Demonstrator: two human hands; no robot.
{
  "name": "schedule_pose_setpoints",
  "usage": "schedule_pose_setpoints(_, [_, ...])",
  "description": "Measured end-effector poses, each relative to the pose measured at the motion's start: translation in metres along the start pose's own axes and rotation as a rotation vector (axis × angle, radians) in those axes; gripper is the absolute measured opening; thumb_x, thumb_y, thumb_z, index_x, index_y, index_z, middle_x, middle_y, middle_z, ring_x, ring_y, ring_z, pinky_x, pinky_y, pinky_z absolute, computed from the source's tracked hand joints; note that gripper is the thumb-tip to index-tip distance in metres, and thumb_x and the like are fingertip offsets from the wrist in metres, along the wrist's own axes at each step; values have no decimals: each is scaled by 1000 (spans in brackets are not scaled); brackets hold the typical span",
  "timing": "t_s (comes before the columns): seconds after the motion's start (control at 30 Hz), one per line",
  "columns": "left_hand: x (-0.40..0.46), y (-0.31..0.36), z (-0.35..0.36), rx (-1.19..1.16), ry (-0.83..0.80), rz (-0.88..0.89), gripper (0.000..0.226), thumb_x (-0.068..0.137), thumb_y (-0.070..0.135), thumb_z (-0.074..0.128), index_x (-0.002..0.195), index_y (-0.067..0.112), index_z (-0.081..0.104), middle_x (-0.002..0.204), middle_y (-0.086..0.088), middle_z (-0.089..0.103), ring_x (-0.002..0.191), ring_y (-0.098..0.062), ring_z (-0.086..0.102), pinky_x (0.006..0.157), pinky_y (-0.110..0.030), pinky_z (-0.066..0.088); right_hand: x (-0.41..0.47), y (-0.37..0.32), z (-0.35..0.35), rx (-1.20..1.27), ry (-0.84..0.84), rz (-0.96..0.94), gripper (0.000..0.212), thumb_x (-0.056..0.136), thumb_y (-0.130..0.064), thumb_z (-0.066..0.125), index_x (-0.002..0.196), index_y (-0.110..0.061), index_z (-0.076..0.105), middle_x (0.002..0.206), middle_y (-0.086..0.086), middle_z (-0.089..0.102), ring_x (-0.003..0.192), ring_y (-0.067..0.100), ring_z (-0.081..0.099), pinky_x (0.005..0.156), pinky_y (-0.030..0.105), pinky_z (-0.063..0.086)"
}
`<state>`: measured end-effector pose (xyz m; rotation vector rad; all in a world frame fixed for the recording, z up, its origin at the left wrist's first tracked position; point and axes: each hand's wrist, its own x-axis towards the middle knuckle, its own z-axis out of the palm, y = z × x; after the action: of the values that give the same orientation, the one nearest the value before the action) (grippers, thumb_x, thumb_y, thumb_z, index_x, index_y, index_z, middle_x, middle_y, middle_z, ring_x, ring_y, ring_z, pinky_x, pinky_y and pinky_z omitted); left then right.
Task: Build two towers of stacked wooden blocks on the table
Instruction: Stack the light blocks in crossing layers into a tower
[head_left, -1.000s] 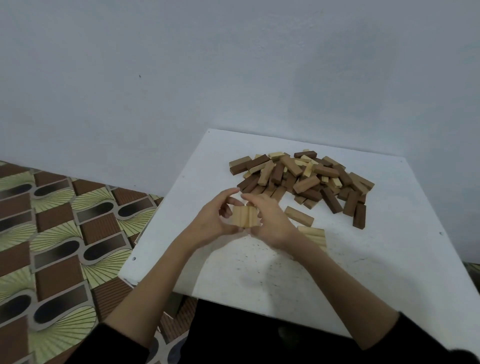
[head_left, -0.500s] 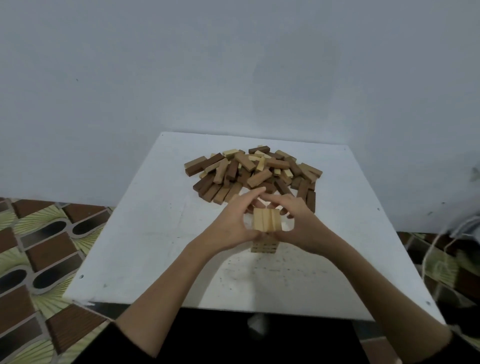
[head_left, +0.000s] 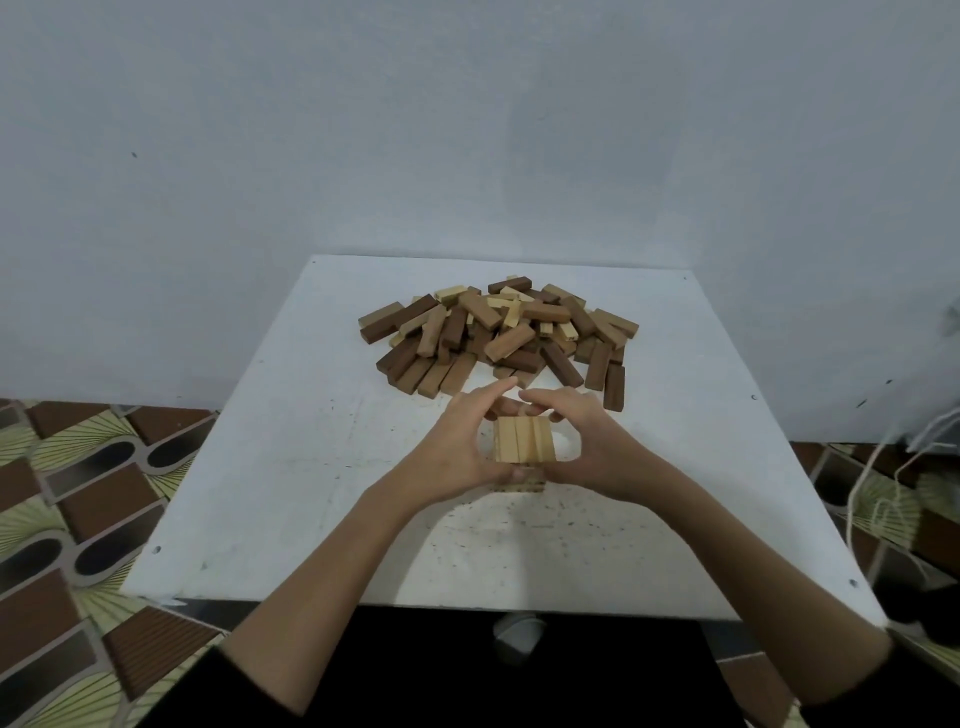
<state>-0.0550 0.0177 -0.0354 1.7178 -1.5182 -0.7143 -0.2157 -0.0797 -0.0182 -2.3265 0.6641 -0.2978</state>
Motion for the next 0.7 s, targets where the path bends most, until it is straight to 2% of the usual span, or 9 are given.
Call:
schedule_pose_setpoints(0.13, [0, -3, 1, -4, -19, -8, 98, 66, 21, 86, 145, 23, 29, 114, 23, 46, 113, -4, 40, 90, -3, 28, -1, 6, 0, -36, -10, 34, 81, 71, -31, 81, 139, -19, 38, 131, 1, 49, 117, 14, 37, 101, 32, 32])
schedule_pose_setpoints(0.3, [1, -5, 4, 11, -2, -3, 98, 66, 23, 85, 145, 24, 28, 114, 22, 46, 110, 1, 41, 86, 5, 24, -1, 4, 0, -45, -1, 29, 79, 72, -27, 80, 139, -19, 38, 130, 1, 50, 113, 11, 37, 102, 36, 34])
schedule_pose_setpoints(0.37, [1, -5, 5, 10, 5, -1, 97, 67, 22, 85, 145, 25, 28, 111, 25, 44, 108, 2, 40, 85, 6, 23, -2, 0, -1, -46, -13, 9, 77, 74, -23, 79, 139, -16, 39, 131, 2, 49, 108, 6, 34, 100, 33, 33])
schedule_pose_setpoints(0.43, [2, -6, 6, 17, 12, 0, 96, 68, 22, 85, 145, 25, 28, 113, 19, 44, 110, -1, 39, 84, 6, 22, -2, -2, -1, -52, -19, -7, 76, 75, -21, 79, 139, -15, 38, 132, 3, 49, 108, 5, 32, 98, 30, 32])
schedule_pose_setpoints(0.53, [2, -7, 7, 27, 18, 4, 96, 68, 22, 84, 145, 27, 27, 118, 12, 44, 112, -2, 39, 85, 4, 23, -1, -1, 1, -77, -16, -2, 77, 75, -24, 78, 140, -16, 37, 133, 3, 48, 112, 9, 34, 89, 23, 27])
schedule_pose_setpoints(0.7, [3, -10, 9, 17, 24, 7, 95, 69, 22, 84, 145, 27, 28, 120, 9, 45, 113, -5, 40, 87, -2, 25, 2, 2, 2, -92, -19, 24, 80, 74, -26, 79, 141, -17, 36, 135, 3, 46, 120, 16, 34, 90, 23, 26])
